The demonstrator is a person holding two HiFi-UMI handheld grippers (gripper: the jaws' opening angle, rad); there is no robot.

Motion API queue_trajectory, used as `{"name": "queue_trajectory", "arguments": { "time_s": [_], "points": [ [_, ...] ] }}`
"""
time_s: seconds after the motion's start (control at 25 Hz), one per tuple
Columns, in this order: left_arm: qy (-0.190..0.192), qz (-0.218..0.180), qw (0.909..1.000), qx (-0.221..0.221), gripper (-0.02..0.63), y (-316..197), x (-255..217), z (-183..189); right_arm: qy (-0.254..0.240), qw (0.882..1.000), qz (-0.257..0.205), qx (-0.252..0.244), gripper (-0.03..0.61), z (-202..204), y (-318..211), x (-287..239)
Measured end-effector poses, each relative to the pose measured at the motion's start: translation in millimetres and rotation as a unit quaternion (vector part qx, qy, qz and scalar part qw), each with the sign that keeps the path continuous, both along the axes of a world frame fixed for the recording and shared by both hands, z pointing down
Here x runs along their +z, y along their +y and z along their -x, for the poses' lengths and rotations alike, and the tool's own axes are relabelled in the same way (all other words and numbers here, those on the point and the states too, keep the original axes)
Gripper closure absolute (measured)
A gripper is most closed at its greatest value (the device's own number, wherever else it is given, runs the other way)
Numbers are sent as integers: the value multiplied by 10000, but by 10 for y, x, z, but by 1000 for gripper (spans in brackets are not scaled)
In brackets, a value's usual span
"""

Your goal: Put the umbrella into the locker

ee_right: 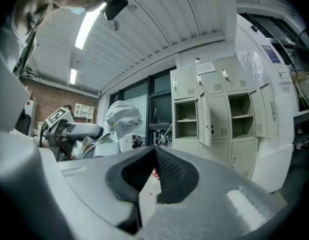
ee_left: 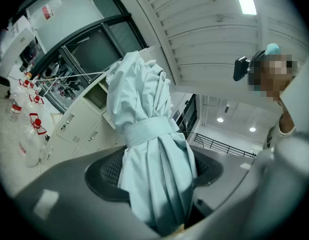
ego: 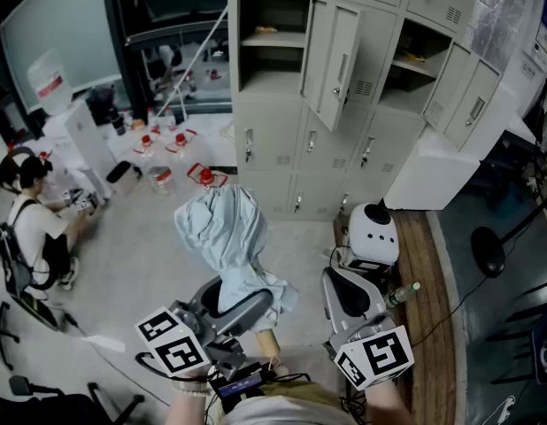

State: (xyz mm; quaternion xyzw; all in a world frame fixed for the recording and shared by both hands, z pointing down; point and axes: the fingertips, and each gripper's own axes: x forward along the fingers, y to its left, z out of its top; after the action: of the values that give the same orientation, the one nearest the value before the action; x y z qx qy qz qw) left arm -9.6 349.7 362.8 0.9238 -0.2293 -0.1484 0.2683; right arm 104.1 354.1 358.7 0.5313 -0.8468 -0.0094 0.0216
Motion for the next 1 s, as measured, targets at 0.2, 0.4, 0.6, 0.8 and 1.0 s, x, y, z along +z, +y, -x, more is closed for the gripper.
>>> {"name": "queue_trajectory", "arguments": {
  "time_s": [0.2, 0.4, 0.6, 0.8, 1.0],
  "points": [
    [-21, -1, 10000, 27, 282, 6, -6, -20, -20, 10000, 40, -37, 578, 10, 30, -5],
    [-49, -9, 10000, 44, 282, 4, 16, -77, -92, 9998, 130, -103, 578, -4, 42, 31],
    [-65, 31, 10000, 65, 282, -16, 60, -140, -388, 9984, 195, -367, 580, 36, 79, 48],
    [-92, 98, 9998, 116, 282, -56, 92, -201, -790, 9897, 272, -1162, 410, 216, 193, 2],
    [-80, 172, 9997, 155, 282, -105, 85, -275, -853, 9799, 314, -1776, 282, 375, 299, -9]
  ]
}}
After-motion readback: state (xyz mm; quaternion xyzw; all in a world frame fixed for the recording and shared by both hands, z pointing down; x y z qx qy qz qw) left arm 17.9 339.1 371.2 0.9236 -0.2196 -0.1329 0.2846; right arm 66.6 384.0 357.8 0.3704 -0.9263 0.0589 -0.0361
